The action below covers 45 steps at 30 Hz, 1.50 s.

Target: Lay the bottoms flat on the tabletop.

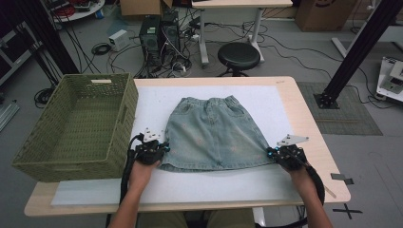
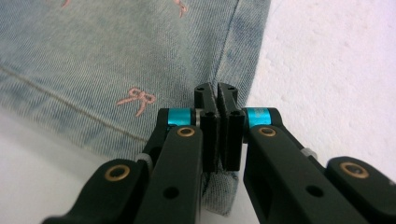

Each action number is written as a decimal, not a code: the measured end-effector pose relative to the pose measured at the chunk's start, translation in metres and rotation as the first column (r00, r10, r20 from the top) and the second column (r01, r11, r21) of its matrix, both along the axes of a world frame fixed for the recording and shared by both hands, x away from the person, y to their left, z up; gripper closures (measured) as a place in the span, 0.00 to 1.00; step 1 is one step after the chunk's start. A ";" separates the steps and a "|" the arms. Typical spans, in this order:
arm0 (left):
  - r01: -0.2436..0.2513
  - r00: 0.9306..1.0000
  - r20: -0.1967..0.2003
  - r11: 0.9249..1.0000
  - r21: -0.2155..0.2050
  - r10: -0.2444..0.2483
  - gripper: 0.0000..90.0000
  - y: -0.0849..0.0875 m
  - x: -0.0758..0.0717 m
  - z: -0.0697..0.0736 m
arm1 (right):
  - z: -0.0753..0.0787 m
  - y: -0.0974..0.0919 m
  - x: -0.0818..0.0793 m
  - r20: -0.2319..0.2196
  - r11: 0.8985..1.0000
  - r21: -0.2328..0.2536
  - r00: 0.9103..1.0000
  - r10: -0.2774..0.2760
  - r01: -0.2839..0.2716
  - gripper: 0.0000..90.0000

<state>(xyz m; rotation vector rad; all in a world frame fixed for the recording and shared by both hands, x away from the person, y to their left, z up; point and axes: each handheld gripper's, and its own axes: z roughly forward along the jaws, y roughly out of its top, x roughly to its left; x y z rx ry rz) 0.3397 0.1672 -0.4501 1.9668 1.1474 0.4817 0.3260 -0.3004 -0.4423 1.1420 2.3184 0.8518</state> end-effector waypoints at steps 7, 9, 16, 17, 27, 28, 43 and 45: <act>0.007 1.000 0.010 1.000 -0.010 -0.007 0.96 0.003 -0.004 0.000 | 0.002 -0.003 -0.007 -0.020 1.000 -0.008 1.000 0.000 0.000 0.99; 0.008 1.000 0.014 1.000 -0.014 -0.008 0.96 0.004 -0.004 0.001 | 0.002 -0.002 -0.008 -0.025 1.000 -0.012 1.000 0.002 -0.002 0.99; 0.019 0.999 0.032 0.999 -0.041 -0.018 0.95 0.007 -0.004 0.004 | 0.005 -0.003 -0.011 -0.037 1.000 0.003 0.999 0.001 -0.001 0.99; 0.024 0.999 0.038 0.998 -0.054 -0.022 0.95 0.007 -0.004 0.004 | 0.004 -0.003 -0.011 -0.035 1.000 0.009 0.999 -0.001 0.001 0.99; 0.048 0.986 0.168 0.980 -0.194 -0.016 0.41 0.016 -0.001 0.019 | 0.020 -0.001 -0.005 0.134 0.975 0.221 0.990 -0.036 0.006 0.46; 0.050 0.986 0.168 0.979 -0.196 -0.016 0.36 0.015 0.000 0.020 | 0.022 0.002 -0.002 0.146 0.974 0.226 0.989 -0.038 0.004 0.43; 0.075 0.980 0.195 0.979 -0.188 -0.037 0.30 0.016 0.008 0.028 | 0.033 0.093 0.074 0.124 0.978 0.202 0.992 0.035 -0.059 0.24; 0.078 0.981 0.192 0.979 -0.186 -0.042 0.30 0.016 0.007 0.027 | 0.034 0.107 0.082 0.116 0.977 0.196 0.992 0.058 -0.080 0.30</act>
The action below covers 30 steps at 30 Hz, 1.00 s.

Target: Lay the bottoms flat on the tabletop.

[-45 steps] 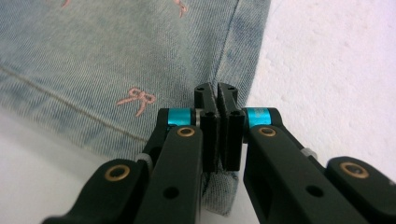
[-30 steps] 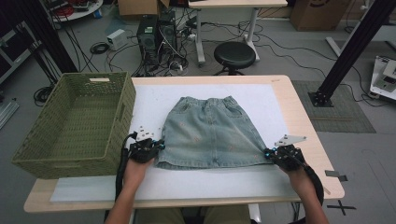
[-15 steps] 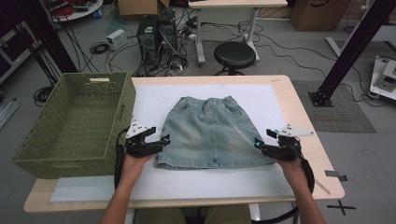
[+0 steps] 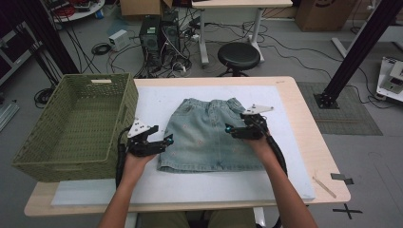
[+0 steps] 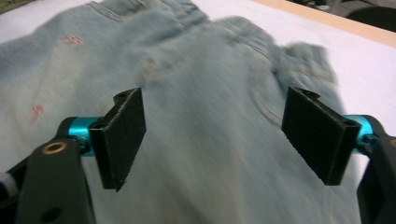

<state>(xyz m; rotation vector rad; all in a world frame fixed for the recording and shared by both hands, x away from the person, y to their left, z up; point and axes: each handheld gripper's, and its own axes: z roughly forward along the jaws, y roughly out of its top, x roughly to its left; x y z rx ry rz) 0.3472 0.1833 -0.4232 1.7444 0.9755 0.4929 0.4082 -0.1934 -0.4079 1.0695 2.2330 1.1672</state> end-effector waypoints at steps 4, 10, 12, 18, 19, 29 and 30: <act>0.001 1.000 -0.011 1.000 -0.003 -0.001 0.30 0.001 -0.001 -0.002 | 0.001 0.025 0.013 0.006 0.996 -0.046 0.997 0.082 -0.081 0.51; 0.011 1.000 -0.015 1.000 0.001 -0.011 0.30 0.000 -0.002 -0.005 | -0.011 0.056 0.031 -0.049 0.992 -0.077 0.994 0.094 -0.098 0.53; 0.017 1.000 -0.013 1.000 0.003 -0.017 0.30 -0.001 -0.003 -0.005 | -0.018 0.061 0.035 -0.063 0.990 -0.110 0.995 0.078 -0.085 0.53; 0.026 1.000 -0.015 1.000 0.008 -0.026 0.30 -0.005 -0.003 -0.008 | -0.033 0.062 0.042 -0.109 0.988 -0.134 0.992 0.062 -0.077 0.53; 0.023 1.000 -0.016 1.000 0.008 -0.023 0.30 -0.005 -0.003 -0.008 | -0.035 0.062 0.042 -0.109 0.987 -0.139 0.992 0.064 -0.079 0.53; 0.021 1.000 -0.014 1.000 0.007 -0.021 0.30 -0.004 -0.004 -0.008 | -0.033 0.060 0.041 -0.104 0.990 -0.134 0.994 0.030 -0.044 0.40; 0.021 1.000 -0.011 1.000 0.006 -0.021 0.30 -0.004 -0.005 -0.007 | -0.029 0.059 0.039 -0.095 0.991 -0.125 0.995 0.025 -0.037 0.36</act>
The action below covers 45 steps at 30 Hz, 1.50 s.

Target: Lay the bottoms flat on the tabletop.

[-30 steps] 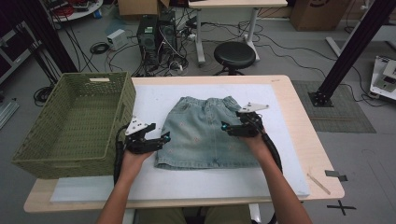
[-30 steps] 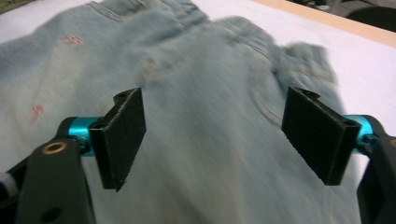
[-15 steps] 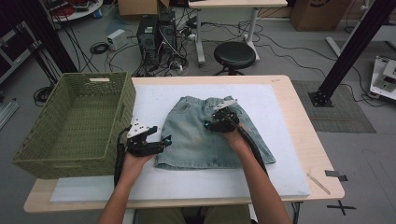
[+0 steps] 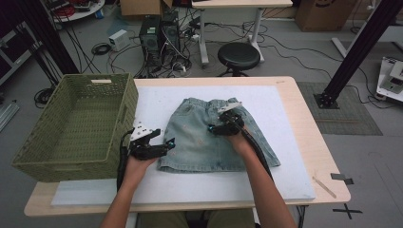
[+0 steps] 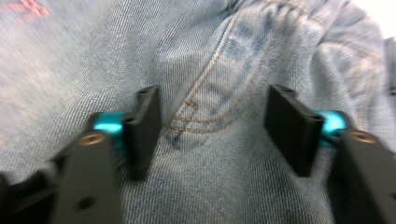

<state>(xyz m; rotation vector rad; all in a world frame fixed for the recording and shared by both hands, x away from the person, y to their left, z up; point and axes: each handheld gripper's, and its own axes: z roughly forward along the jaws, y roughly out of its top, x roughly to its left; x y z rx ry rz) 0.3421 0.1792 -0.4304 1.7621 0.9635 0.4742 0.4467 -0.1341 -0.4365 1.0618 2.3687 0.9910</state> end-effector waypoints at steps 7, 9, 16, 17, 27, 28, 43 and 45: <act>-0.002 1.000 0.009 1.000 -0.002 0.002 0.30 0.001 0.000 0.003 | 0.020 -0.007 -0.023 0.027 0.993 0.102 0.998 0.050 -0.052 0.36; -0.001 1.000 0.013 1.000 -0.005 0.001 0.30 0.000 0.000 0.004 | 0.019 -0.006 -0.027 0.020 0.993 0.103 0.998 0.063 -0.065 0.36; 0.022 0.999 0.023 1.000 0.000 -0.022 0.30 -0.003 0.001 0.005 | -0.001 -0.004 -0.023 -0.026 0.999 0.014 0.998 0.053 -0.053 0.37; 0.023 0.999 0.024 1.000 -0.004 -0.023 0.30 -0.003 0.001 0.005 | -0.005 -0.003 -0.023 -0.027 0.998 -0.022 0.998 0.057 -0.058 0.37; 0.027 0.999 0.025 1.000 -0.011 -0.026 0.27 -0.001 0.000 0.005 | 0.007 -0.013 -0.033 0.015 0.997 0.055 0.998 0.061 -0.062 0.32; 0.028 0.999 0.025 1.000 -0.011 -0.027 0.27 -0.001 -0.001 0.005 | 0.011 -0.018 -0.036 0.034 0.996 0.068 0.998 0.055 -0.058 0.32; 0.044 0.999 0.023 0.999 -0.004 -0.044 0.27 -0.008 0.002 0.005 | -0.008 -0.066 -0.042 -0.018 0.999 -0.030 0.999 -0.028 0.027 0.54; 0.047 0.999 0.022 0.999 -0.003 -0.047 0.27 -0.008 0.002 0.005 | -0.008 -0.067 -0.043 -0.012 0.999 -0.026 1.000 -0.025 0.025 0.48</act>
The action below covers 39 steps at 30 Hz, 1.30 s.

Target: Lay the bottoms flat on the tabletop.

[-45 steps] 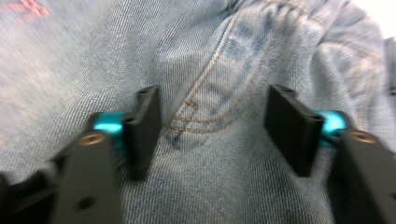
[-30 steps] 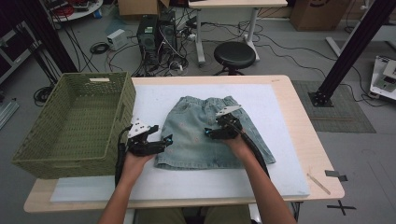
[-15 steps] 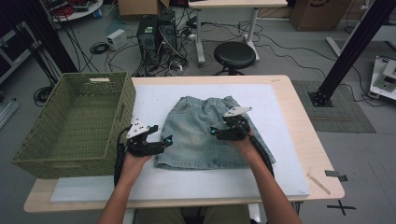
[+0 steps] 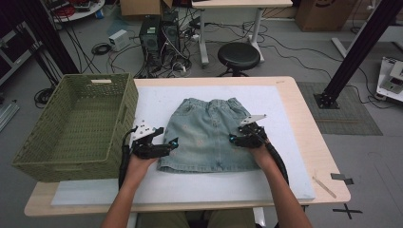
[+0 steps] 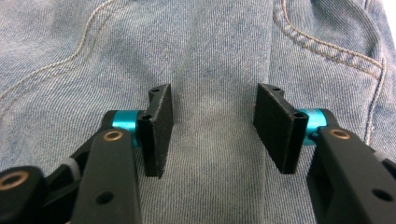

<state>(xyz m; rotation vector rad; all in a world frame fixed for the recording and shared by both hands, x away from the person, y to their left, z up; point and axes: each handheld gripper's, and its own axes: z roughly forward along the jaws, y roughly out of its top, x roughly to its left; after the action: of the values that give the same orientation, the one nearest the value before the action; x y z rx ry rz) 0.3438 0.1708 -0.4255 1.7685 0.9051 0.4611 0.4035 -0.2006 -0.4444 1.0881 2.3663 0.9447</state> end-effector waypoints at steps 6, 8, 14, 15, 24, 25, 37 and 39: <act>-0.010 1.000 0.001 1.000 -0.005 0.010 0.27 0.002 0.001 0.000 | 0.012 -0.016 -0.012 0.045 0.998 0.066 0.999 -0.017 0.014 0.41; -0.009 1.000 0.002 1.000 -0.006 0.009 0.27 0.002 0.001 0.001 | 0.012 -0.024 -0.015 0.047 0.998 0.054 0.998 -0.037 0.034 0.41; -0.007 1.000 0.004 1.000 -0.009 0.007 0.27 0.001 0.001 0.002 | 0.001 -0.045 -0.020 -0.015 0.998 0.003 0.997 -0.070 0.070 0.46; -0.007 1.000 0.002 1.000 -0.008 0.007 0.27 0.000 0.001 0.002 | -0.001 -0.046 -0.020 -0.018 0.998 0.001 0.998 -0.066 0.066 0.46; -0.008 1.000 0.000 1.000 -0.003 0.008 0.27 0.001 0.000 0.001 | 0.004 -0.051 -0.026 -0.019 0.998 0.013 0.998 -0.054 0.054 0.47; -0.010 1.000 -0.002 1.000 -0.004 0.010 0.27 0.001 0.000 0.001 | 0.006 -0.054 -0.029 -0.010 0.998 0.027 0.999 -0.053 0.053 0.47; -0.007 1.000 0.002 1.000 -0.010 0.007 0.27 0.001 0.001 0.001 | 0.000 -0.068 -0.038 -0.032 0.999 0.008 0.998 -0.045 0.045 0.54; -0.006 1.000 0.003 1.000 -0.008 0.006 0.27 0.002 0.001 0.000 | 0.002 -0.070 -0.042 -0.011 0.999 0.028 0.999 -0.041 0.041 0.55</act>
<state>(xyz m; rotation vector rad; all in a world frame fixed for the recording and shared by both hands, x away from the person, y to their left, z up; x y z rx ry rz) 0.3445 0.1728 -0.4251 1.7575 0.9087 0.4633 0.3614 -0.2704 -0.4423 1.1506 2.3362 0.9623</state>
